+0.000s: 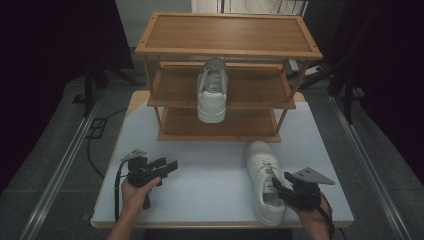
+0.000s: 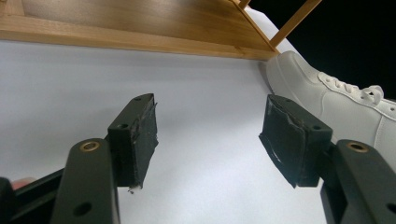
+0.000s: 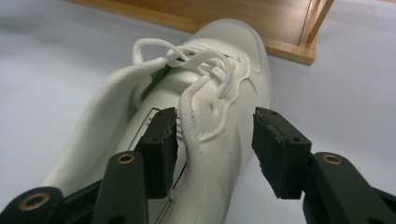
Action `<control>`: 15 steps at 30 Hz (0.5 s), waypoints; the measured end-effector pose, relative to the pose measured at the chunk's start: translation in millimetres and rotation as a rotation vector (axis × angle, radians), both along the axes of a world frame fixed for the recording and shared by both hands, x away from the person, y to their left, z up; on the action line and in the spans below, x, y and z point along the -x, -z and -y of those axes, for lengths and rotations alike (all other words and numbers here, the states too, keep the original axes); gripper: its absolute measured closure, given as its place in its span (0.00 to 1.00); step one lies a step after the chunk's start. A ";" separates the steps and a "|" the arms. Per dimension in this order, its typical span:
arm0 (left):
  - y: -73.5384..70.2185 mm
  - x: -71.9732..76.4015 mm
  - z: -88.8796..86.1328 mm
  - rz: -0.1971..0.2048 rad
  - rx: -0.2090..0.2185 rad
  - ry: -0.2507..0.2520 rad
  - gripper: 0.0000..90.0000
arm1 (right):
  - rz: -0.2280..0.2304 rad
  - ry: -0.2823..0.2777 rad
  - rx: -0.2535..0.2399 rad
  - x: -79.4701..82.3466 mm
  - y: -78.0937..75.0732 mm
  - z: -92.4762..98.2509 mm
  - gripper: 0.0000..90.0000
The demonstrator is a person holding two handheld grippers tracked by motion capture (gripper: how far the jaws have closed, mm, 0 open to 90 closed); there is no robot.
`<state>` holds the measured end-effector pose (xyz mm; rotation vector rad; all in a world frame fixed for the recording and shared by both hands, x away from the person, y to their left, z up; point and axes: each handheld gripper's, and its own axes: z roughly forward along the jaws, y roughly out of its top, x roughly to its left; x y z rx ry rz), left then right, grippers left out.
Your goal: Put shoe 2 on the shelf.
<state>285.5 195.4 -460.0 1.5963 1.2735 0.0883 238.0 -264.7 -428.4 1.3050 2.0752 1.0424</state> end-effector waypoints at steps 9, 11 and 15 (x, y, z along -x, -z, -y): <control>0.6 0.8 -1.3 -0.001 -0.001 -0.005 0.39 | -0.035 0.062 0.062 -21.4 8.8 -11.4 0.69; 0.7 1.0 -1.7 -0.003 0.001 -0.005 0.39 | -0.029 0.076 0.075 -21.7 9.4 -13.5 0.74; 0.3 1.5 -1.9 0.000 0.002 -0.003 0.39 | 0.009 0.113 0.079 -19.2 9.7 -15.4 0.88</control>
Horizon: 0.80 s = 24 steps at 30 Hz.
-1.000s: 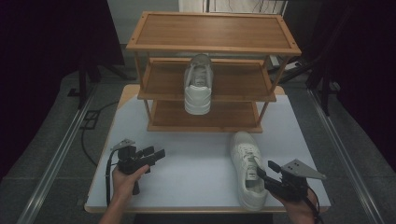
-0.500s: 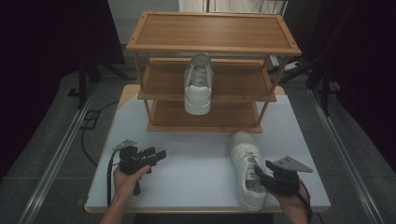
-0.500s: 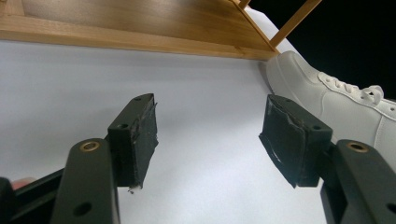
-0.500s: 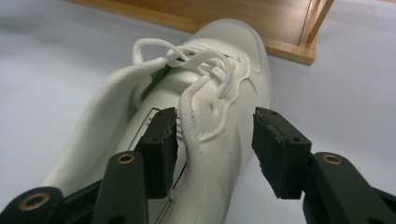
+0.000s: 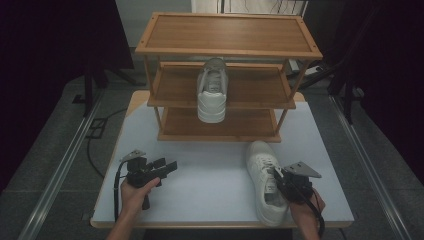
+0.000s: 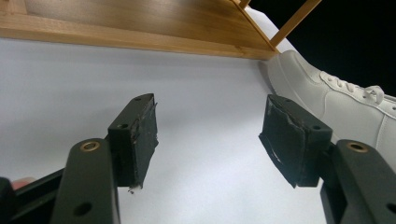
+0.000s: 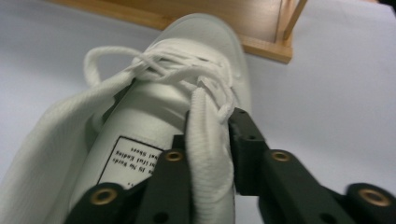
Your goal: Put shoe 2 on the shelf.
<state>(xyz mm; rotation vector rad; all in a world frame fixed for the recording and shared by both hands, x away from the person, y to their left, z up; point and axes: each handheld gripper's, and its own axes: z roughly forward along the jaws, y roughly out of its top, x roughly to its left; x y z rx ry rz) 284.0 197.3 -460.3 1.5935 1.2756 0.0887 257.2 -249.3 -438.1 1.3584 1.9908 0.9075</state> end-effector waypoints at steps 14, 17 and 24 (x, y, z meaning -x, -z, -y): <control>2.0 -0.5 -2.7 -0.009 0.005 -0.007 0.40 | 0.033 0.014 -0.243 9.9 6.4 12.7 0.92; 1.7 0.0 -3.5 -0.008 0.007 -0.007 0.40 | 0.035 -0.010 -0.257 14.1 1.4 8.1 0.92; -1.6 1.6 -6.7 0.002 0.017 -0.013 0.40 | 0.097 -0.032 -0.303 26.7 -20.6 2.5 0.92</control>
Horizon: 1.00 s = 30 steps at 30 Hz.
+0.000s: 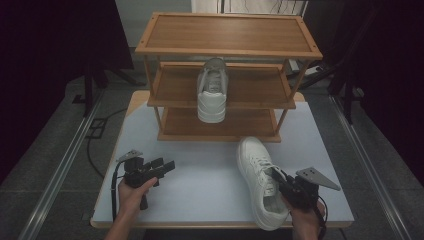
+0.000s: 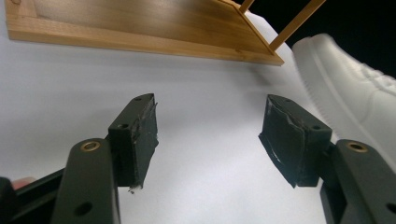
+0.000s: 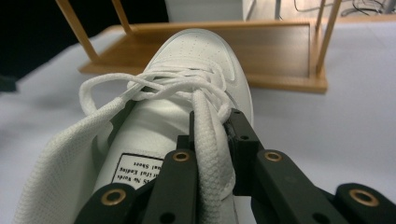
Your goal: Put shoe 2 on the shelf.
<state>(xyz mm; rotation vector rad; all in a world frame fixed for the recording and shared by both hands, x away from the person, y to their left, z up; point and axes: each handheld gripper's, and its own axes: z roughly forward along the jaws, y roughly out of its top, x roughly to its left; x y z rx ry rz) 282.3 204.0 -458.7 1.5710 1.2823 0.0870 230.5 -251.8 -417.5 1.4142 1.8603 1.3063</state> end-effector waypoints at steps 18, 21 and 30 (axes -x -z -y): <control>1.2 -0.4 -1.6 -0.007 0.002 0.000 0.40 | 0.133 -0.044 -0.103 9.8 -47.5 -5.6 0.92; 2.4 -1.0 -1.0 -0.009 0.004 0.006 0.40 | 0.145 -0.041 -0.113 9.5 -51.3 -5.3 0.92; 4.0 -1.7 1.1 -0.016 -0.001 0.016 0.40 | 0.179 -0.051 -0.131 9.0 -67.0 -5.4 0.92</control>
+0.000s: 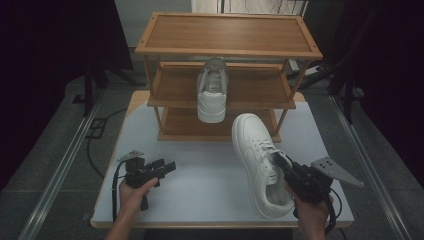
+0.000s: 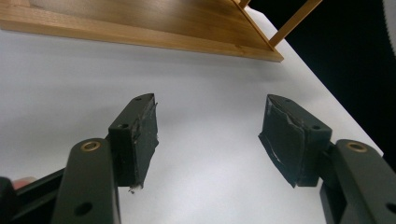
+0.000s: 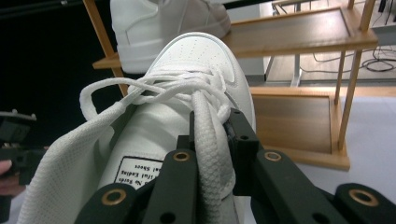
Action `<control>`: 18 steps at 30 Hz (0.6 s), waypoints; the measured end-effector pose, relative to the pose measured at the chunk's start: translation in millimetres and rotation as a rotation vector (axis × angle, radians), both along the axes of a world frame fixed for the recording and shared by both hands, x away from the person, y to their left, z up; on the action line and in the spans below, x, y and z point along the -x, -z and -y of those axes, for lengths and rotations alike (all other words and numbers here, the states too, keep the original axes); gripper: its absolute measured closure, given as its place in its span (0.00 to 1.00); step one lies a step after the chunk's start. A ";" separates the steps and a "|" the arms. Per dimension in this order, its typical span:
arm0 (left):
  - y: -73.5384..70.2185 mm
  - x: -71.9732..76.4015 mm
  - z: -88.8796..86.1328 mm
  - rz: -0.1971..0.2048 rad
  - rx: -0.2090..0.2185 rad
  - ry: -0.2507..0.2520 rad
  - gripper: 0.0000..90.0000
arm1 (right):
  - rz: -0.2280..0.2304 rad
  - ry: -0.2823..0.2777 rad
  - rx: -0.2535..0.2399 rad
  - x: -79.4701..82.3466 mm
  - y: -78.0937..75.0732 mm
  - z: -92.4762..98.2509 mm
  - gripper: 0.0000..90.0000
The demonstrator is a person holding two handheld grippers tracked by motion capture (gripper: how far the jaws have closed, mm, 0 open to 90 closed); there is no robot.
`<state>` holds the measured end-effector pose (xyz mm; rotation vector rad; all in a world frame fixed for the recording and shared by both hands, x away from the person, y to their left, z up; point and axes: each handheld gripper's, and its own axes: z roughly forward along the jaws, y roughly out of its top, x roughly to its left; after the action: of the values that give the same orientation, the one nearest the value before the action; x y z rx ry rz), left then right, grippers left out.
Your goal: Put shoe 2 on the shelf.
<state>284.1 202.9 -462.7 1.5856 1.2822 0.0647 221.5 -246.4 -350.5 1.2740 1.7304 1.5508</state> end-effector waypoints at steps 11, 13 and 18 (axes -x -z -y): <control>0.4 -0.7 -0.5 -0.002 -0.003 0.003 0.40 | 0.028 0.020 -0.011 -13.0 -28.9 2.0 0.92; 0.7 -1.0 -0.5 -0.002 0.001 0.001 0.40 | 0.028 0.022 -0.020 -16.7 -31.2 2.7 0.92; 0.7 -1.1 -1.8 -0.003 0.005 0.000 0.40 | 0.031 0.038 -0.043 -25.1 -33.0 3.2 0.92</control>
<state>285.2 204.7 -463.4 1.5822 1.2835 0.0598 246.6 -249.6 -317.5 1.2890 1.6524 1.5862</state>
